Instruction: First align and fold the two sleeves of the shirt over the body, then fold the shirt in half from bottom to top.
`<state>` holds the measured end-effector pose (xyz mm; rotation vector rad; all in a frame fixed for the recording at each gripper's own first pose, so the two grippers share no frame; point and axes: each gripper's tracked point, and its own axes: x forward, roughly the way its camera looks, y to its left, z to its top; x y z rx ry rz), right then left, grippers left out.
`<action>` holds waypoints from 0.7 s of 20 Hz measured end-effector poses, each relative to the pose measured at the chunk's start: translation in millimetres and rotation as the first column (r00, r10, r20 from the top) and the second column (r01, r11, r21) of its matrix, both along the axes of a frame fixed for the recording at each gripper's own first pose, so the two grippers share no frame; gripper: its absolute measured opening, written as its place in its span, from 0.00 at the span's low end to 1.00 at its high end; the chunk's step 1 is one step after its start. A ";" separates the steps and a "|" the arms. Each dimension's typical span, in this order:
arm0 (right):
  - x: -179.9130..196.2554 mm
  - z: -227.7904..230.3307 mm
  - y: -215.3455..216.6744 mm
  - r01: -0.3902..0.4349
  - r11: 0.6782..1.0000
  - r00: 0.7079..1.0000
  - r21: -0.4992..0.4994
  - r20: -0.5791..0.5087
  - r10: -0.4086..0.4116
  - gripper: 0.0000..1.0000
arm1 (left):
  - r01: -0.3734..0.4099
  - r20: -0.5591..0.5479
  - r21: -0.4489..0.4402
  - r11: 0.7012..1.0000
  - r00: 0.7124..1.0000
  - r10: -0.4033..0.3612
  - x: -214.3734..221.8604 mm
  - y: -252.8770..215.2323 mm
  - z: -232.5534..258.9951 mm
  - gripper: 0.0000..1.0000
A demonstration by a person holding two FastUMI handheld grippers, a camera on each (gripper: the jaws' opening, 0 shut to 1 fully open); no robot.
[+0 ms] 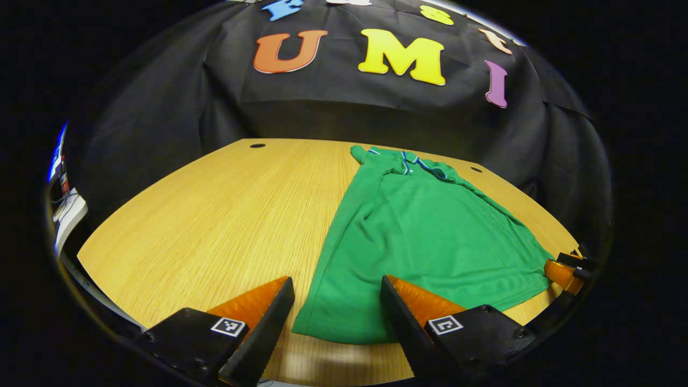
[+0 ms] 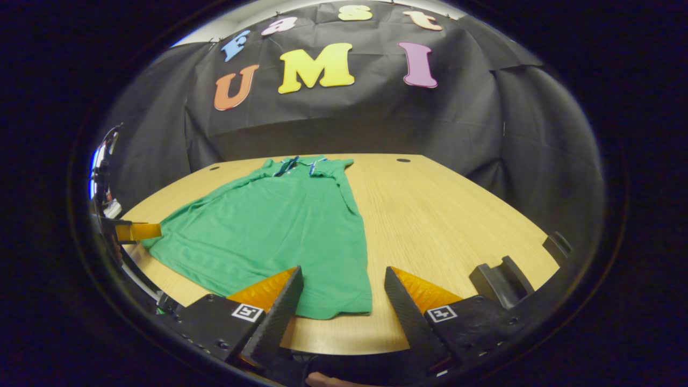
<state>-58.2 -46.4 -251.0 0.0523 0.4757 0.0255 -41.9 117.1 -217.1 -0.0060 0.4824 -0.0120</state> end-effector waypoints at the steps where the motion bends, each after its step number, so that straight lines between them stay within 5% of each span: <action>1: 1.3 -1.8 -2.3 0.007 1.000 1.000 0.001 0.000 -0.007 0.94 | -0.014 -0.016 0.011 1.000 1.000 0.014 -1.8 3.4 -4.2 1.00; 4: 0.1 -1.4 1.2 0.003 1.000 1.000 -0.013 0.004 -0.003 0.96 | -0.030 0.001 0.073 0.997 1.000 0.030 -2.5 10.7 -5.9 0.78; 5: -0.8 -1.7 5.1 -0.007 1.000 1.000 -0.002 0.006 0.007 0.94 | -0.029 -0.002 0.081 0.996 1.000 0.029 -3.1 8.6 -6.3 0.96; 6: -0.5 0.2 9.0 -0.021 1.000 1.000 -0.004 0.013 0.021 0.81 | -0.022 0.001 0.083 0.996 1.000 0.022 -5.7 6.0 -5.5 0.87; 7: -0.8 -2.9 13.9 -0.038 0.999 0.999 -0.003 0.008 0.038 0.76 | -0.016 0.003 0.078 0.997 1.000 0.016 -5.8 3.0 -6.1 0.50; 8: 0.0 -1.8 16.8 -0.049 0.999 0.999 -0.005 0.010 0.049 0.57 | -0.016 0.006 0.066 0.998 1.000 0.016 -5.7 3.2 -4.8 0.40; 9: -1.6 -2.1 22.6 -0.075 0.997 0.997 0.006 0.003 0.075 0.48 | -0.017 0.012 0.051 0.999 1.000 0.017 -3.5 1.5 -4.4 0.20; 10: -2.5 1.1 25.9 -0.085 0.996 0.996 0.032 0.008 0.085 0.27 | -0.014 0.016 0.043 0.999 1.000 0.013 -4.0 -0.3 -5.0 0.12; 12: 0.7 -0.2 25.2 -0.087 0.995 0.996 0.053 0.000 0.087 0.04 | 0.007 0.014 0.040 0.999 1.000 -0.007 -1.3 -2.6 -4.1 0.06; 14: 5.3 4.2 24.0 -0.087 0.994 0.996 0.073 -0.012 0.088 0.00 | 0.027 0.006 0.015 1.000 1.000 -0.027 6.2 -8.1 -1.0 0.06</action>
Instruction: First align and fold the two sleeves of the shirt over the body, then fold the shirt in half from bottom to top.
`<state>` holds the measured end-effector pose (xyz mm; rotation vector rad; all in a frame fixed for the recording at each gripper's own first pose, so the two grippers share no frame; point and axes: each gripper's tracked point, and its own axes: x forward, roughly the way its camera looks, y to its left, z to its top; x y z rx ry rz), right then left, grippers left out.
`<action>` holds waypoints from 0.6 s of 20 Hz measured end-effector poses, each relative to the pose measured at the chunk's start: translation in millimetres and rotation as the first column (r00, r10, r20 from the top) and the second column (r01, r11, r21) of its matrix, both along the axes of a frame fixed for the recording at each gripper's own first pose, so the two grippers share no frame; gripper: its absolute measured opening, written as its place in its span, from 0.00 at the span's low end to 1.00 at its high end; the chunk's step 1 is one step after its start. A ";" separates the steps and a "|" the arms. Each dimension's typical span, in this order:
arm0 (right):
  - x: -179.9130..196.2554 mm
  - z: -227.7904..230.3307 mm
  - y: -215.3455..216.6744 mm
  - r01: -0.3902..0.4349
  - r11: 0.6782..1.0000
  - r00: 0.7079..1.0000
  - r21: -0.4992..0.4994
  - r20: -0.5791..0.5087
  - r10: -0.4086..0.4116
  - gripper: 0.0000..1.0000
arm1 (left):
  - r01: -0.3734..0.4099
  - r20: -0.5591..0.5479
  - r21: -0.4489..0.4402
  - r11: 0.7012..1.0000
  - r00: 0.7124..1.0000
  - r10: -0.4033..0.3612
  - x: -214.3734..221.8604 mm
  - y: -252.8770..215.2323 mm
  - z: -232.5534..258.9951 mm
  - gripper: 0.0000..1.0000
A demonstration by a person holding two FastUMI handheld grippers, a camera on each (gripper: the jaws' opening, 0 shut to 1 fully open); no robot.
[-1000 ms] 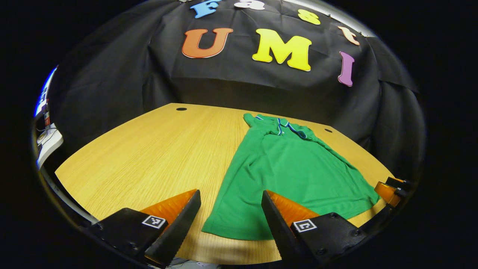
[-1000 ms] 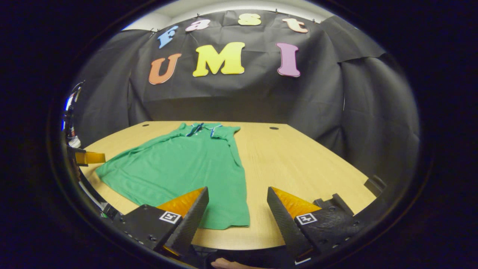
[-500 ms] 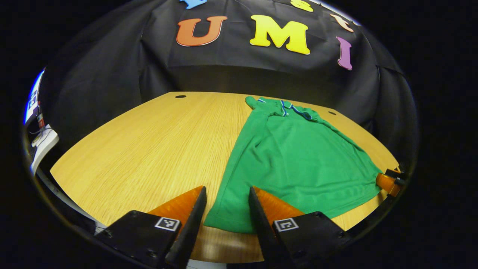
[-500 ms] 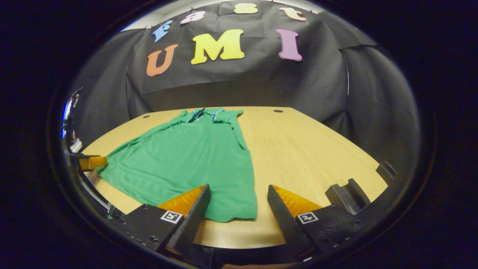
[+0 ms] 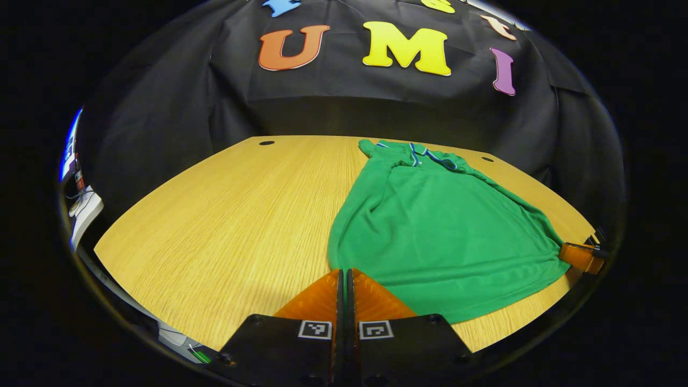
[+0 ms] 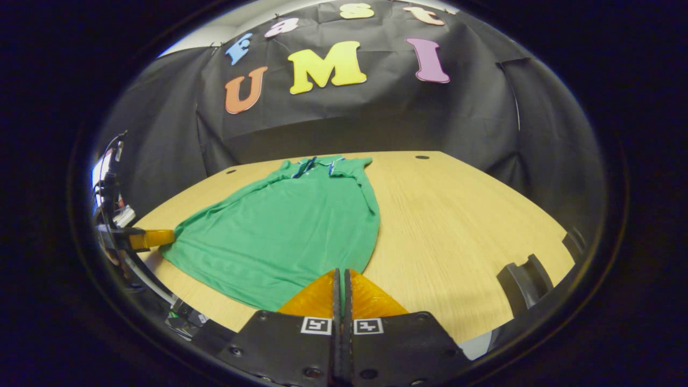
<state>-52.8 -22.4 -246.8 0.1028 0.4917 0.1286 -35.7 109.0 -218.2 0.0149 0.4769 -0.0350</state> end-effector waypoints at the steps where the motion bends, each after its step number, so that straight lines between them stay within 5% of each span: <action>1: 4.5 2.5 -1.1 -0.004 1.000 1.000 -0.002 0.004 0.005 0.00 | 0.003 0.005 -0.010 1.000 1.000 -0.003 5.5 -2.0 5.1 0.06; 12: 89.2 110.6 -7.4 0.004 1.000 0.967 -0.030 0.255 0.004 0.01 | 0.039 0.210 0.030 0.999 0.977 -0.045 71.9 -16.7 100.1 0.06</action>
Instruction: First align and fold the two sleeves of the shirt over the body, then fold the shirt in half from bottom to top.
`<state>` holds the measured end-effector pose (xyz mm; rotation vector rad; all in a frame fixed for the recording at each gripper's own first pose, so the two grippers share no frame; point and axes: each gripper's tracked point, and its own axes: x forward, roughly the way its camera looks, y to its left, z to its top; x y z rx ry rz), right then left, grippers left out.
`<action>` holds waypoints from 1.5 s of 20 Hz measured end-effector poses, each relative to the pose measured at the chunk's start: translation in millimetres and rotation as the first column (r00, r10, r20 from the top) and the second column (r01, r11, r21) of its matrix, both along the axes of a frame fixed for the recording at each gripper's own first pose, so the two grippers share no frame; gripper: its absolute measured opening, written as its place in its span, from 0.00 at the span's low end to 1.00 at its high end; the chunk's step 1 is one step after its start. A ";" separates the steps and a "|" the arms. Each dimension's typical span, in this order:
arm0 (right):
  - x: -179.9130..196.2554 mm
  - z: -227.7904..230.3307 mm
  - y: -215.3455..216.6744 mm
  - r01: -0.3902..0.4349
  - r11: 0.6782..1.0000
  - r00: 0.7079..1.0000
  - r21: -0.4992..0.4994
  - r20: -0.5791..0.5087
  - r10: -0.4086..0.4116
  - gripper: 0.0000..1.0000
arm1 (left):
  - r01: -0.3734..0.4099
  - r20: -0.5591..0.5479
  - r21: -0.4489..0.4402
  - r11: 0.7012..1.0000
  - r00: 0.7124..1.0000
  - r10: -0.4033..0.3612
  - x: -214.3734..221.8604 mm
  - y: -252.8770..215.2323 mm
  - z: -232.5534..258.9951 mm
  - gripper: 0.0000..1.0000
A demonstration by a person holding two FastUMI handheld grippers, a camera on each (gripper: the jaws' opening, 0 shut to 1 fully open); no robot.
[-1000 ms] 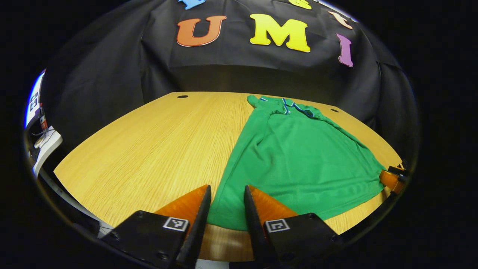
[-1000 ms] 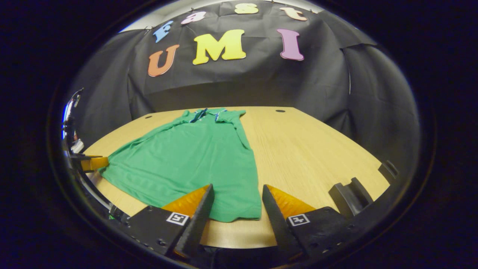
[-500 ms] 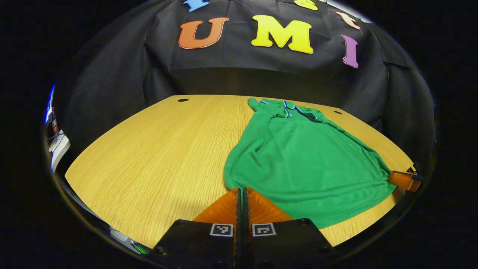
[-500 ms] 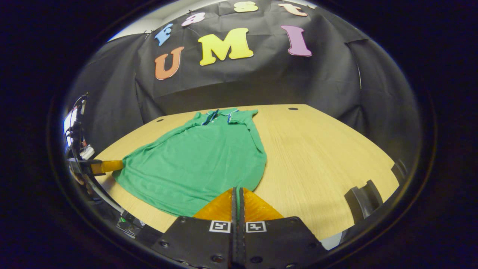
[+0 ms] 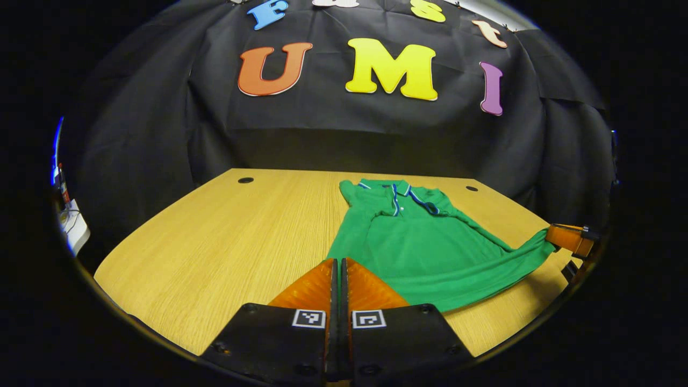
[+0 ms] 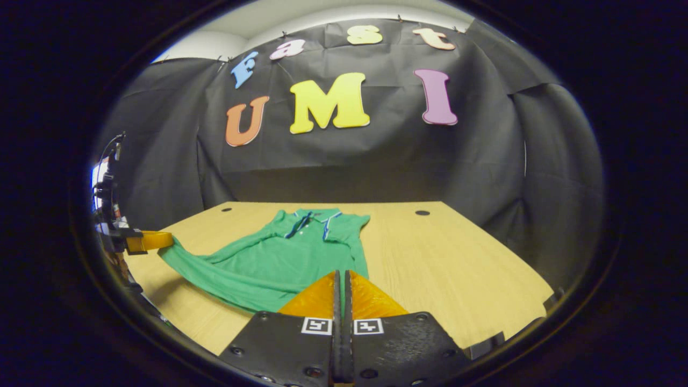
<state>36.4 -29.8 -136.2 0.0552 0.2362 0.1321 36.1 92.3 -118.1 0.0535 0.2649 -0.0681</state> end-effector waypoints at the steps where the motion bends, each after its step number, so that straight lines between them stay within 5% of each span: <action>1: 14.8 8.2 1.4 0.004 1.000 1.000 0.004 0.017 -0.004 0.00 | -0.003 0.020 -0.001 1.000 1.000 0.003 11.6 0.4 9.9 0.05; 14: 214.5 121.4 19.0 0.112 0.993 0.974 0.042 0.192 -0.118 0.00 | 0.030 0.208 -0.036 0.999 0.978 -0.022 218.2 -26.8 114.1 0.06; 23: 376.6 25.6 2.1 0.210 0.978 0.978 0.015 0.010 -0.210 0.00 | 0.007 0.079 -0.005 1.000 0.997 -0.006 361.2 -7.4 42.7 0.06; 30: 423.1 -28.5 0.9 0.203 0.977 0.978 -0.058 -0.040 -0.206 0.00 | 0.000 -0.003 -0.002 1.000 1.000 0.000 406.5 1.7 -23.6 0.07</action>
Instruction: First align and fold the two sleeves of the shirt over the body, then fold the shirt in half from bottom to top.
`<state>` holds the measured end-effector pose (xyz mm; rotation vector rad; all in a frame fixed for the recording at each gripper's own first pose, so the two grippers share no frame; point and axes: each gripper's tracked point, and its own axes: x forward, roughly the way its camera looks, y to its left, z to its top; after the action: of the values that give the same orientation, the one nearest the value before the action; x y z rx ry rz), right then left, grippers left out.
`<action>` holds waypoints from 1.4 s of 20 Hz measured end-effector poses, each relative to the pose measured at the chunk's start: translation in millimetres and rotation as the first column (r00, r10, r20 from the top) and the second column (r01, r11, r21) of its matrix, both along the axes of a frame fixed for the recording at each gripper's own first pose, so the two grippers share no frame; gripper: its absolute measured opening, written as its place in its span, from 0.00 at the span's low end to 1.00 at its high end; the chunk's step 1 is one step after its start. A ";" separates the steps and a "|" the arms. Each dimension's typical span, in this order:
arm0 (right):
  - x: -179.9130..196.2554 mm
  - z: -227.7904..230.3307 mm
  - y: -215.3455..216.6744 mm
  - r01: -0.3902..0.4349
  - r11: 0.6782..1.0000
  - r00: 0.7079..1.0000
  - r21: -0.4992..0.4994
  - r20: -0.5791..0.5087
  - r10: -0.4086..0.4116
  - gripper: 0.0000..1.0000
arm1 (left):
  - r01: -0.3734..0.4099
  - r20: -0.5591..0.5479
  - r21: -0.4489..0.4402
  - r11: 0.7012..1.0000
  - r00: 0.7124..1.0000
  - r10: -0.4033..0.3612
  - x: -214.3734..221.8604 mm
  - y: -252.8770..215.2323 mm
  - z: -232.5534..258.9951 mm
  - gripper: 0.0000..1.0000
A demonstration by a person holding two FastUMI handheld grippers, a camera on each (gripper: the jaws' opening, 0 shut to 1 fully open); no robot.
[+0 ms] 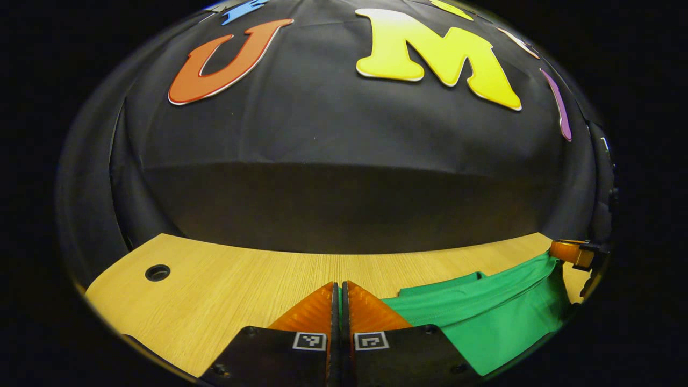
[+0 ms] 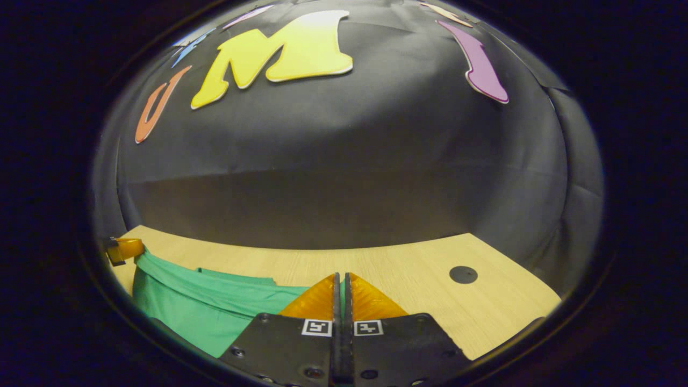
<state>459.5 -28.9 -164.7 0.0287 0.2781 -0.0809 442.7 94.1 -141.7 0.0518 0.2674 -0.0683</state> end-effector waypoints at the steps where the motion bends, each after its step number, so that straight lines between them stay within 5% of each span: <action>1: 0.4 -3.8 1.3 -0.005 1.000 1.000 -0.025 -0.002 0.005 0.00 | -0.011 -0.008 -0.012 1.000 1.000 0.011 -0.6 2.2 -8.2 0.07; 4: -1.2 -5.7 2.8 -0.006 1.000 1.000 -0.015 -0.010 0.006 0.02 | -0.030 -0.001 -0.037 0.999 1.000 0.030 -2.1 7.4 -9.8 0.13; 5: 0.2 -7.8 2.4 -0.006 1.000 1.000 0.002 -0.009 0.006 0.07 | -0.025 0.006 -0.054 0.998 1.000 0.026 -2.7 6.9 -7.7 0.35; 8: -4.8 -15.6 -5.2 0.001 1.000 1.000 -0.005 -0.015 -0.001 0.98 | -0.061 0.024 -0.064 0.996 0.998 0.063 -6.8 14.5 -5.7 1.00; 16: -22.4 11.1 -9.1 -0.008 1.000 0.989 -0.016 0.151 0.010 0.95 | -0.081 0.139 0.035 0.996 0.987 0.076 -17.1 14.8 13.3 1.00; 20: -53.9 41.9 -19.8 0.021 1.000 0.960 0.019 0.278 -0.025 0.95 | -0.116 0.247 0.021 0.993 0.963 0.107 -45.8 18.5 36.8 1.00; 25: -98.7 28.0 -21.3 0.039 0.999 0.967 0.013 0.251 -0.041 0.96 | -0.172 0.254 0.053 0.984 0.955 0.154 -97.8 26.3 31.9 1.00; 28: -130.9 37.3 -11.2 0.026 0.999 0.955 -0.042 0.295 -0.013 0.94 | -0.133 0.237 0.003 0.991 0.963 0.129 -135.2 10.1 27.3 1.00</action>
<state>328.5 -40.2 -127.4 -0.0015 -0.0228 -0.1015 307.5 104.2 -114.4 0.0603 0.0321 0.0724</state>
